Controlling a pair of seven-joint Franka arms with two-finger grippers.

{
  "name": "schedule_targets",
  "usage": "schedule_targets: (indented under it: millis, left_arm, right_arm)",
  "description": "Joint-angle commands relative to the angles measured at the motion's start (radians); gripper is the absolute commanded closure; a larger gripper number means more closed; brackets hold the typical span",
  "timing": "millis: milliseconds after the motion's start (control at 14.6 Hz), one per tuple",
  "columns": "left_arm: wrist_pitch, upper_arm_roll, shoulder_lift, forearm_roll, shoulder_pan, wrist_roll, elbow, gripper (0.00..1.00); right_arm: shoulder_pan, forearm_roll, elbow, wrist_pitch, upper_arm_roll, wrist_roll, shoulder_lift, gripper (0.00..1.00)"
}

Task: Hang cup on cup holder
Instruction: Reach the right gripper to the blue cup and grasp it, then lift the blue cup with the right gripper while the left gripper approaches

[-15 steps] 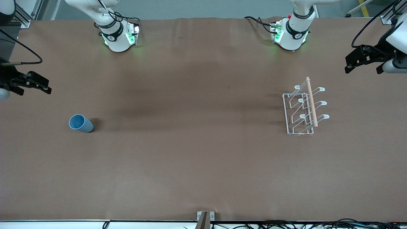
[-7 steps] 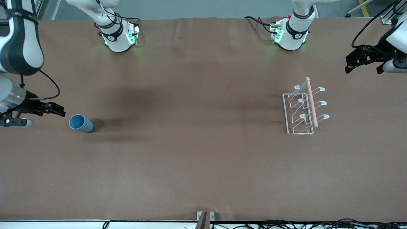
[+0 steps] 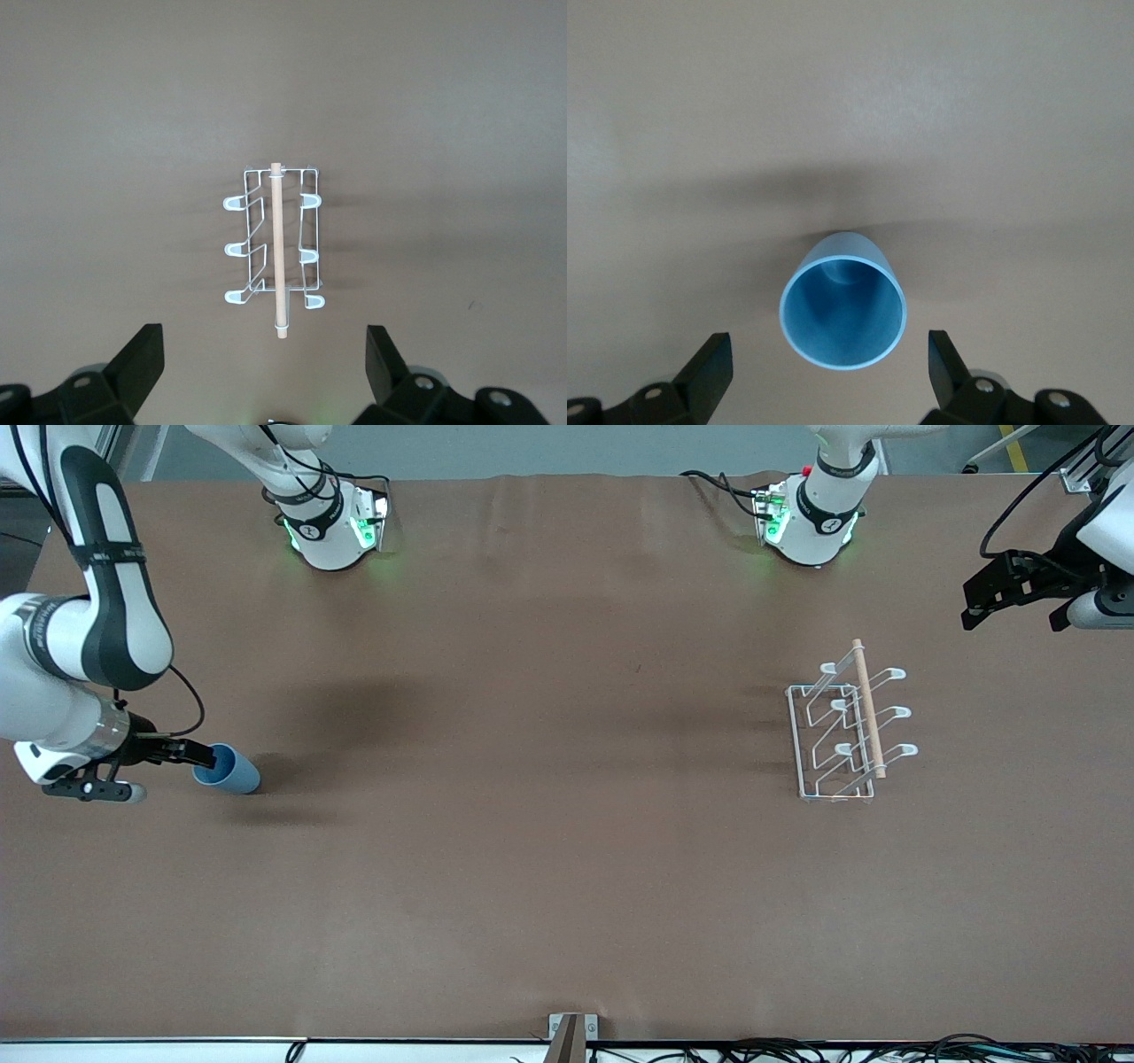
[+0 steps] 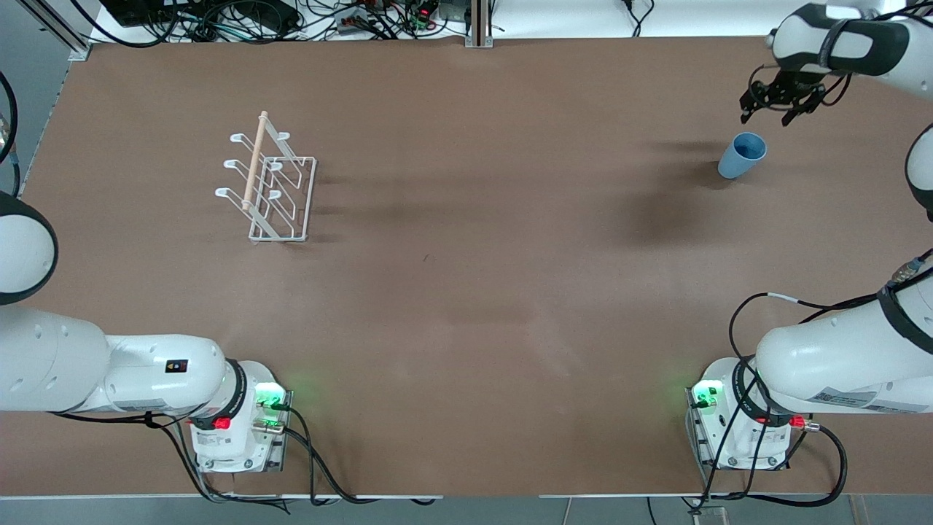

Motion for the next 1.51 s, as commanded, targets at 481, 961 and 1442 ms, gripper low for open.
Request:
schedule_targets:
  millis: [481,961,1442]
  left_arm:
    - [-0.010,-0.002,0.006,-0.011,0.006,0.005,0.022,0.00]
    - [-0.009,-0.002,0.006,-0.013,0.006,0.005,0.022,0.00]
    - [-0.009,-0.002,0.008,-0.013,0.006,0.007,0.022,0.00]
  right_arm:
    - [-0.073,0.000,-0.008,0.055,0.010,-0.054,0.089,0.03]
    - [-0.070,0.002,-0.011,0.064,0.011,-0.057,0.124,0.48]
    - [-0.068,0.005,-0.005,0.065,0.011,-0.070,0.132,0.92]
